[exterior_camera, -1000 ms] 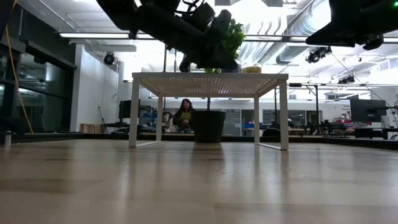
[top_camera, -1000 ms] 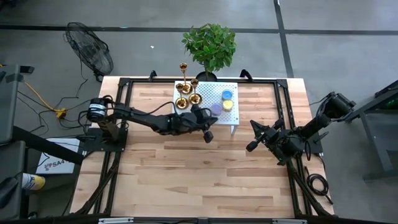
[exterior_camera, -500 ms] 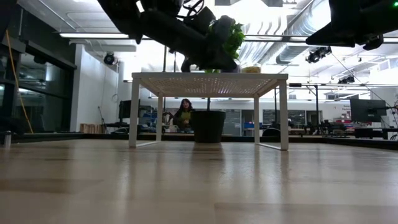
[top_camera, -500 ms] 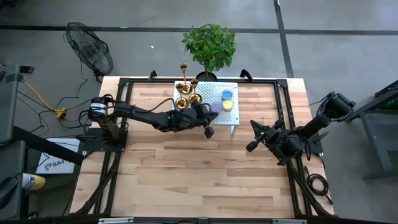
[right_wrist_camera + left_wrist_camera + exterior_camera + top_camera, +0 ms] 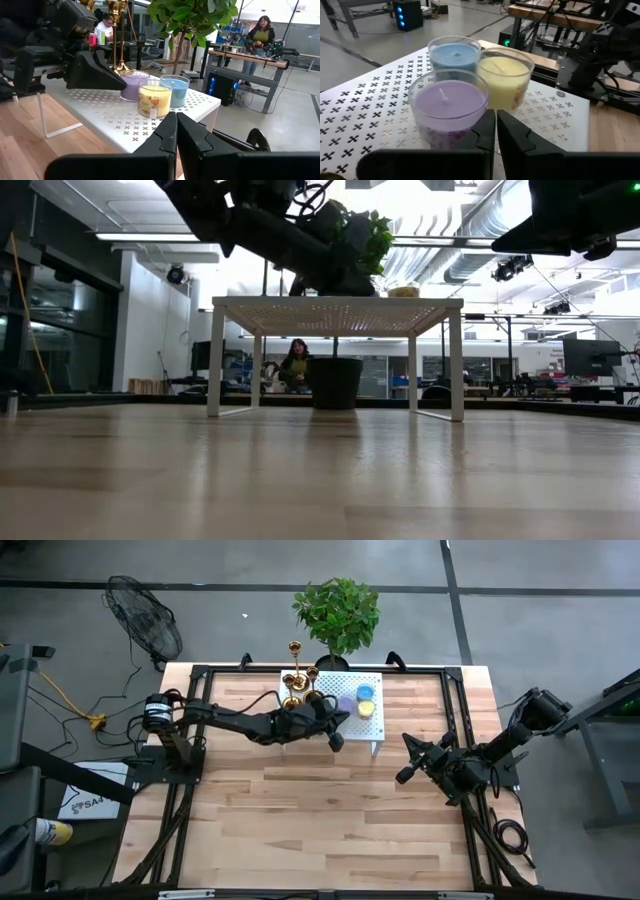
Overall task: Pick & Place candle stick holders
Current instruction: Put the violet scented candle on the shelf
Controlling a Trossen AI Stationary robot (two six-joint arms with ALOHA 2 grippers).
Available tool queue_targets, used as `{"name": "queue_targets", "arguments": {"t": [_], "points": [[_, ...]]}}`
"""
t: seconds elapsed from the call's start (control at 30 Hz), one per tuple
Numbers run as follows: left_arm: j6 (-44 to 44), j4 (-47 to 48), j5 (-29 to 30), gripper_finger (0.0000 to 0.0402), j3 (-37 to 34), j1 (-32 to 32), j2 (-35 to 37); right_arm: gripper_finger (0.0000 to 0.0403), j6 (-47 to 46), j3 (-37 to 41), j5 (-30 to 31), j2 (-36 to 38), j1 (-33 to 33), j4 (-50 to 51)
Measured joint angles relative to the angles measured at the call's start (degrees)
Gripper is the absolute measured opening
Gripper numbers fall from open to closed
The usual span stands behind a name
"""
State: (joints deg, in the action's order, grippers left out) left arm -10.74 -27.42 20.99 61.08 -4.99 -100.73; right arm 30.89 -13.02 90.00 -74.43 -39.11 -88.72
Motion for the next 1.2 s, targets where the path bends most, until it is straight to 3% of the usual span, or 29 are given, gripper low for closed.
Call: {"name": "queue_targets", "arguments": {"t": [0.3, 0.47, 0.57, 0.77, 0.83, 1.2], "points": [[1.4, -1.1, -0.9, 0.0017, 0.0, 1.3, 0.0, 0.0, 0.0, 0.0, 0.0, 0.0, 0.0, 0.0], [1.5, -0.6, 3.9, 0.0017, 0.0, 3.5, 0.0, 0.0, 0.0, 0.0, 0.0, 0.0, 0.0, 0.0], [1.5, 0.8, 10.1, 0.0017, 0.0, 5.4, 0.0, 0.0, 0.0, 0.0, 0.0, 0.0, 0.0, 0.2], [0.4, 1.5, 31.3, 0.0017, 0.0, 10.0, 0.0, 0.0, 0.1, 0.0, 0.0, 0.0, 0.0, 0.2], [-0.4, 1.9, 35.0, 0.0017, 0.0, 10.0, 0.0, 0.0, 0.2, 0.0, 0.0, 0.0, 0.0, 0.2], [-9.1, 3.5, 30.8, 0.0017, 0.0, 4.8, -2.1, 0.0, 0.2, 0.0, 0.0, 0.0, 0.0, 0.6]]}}
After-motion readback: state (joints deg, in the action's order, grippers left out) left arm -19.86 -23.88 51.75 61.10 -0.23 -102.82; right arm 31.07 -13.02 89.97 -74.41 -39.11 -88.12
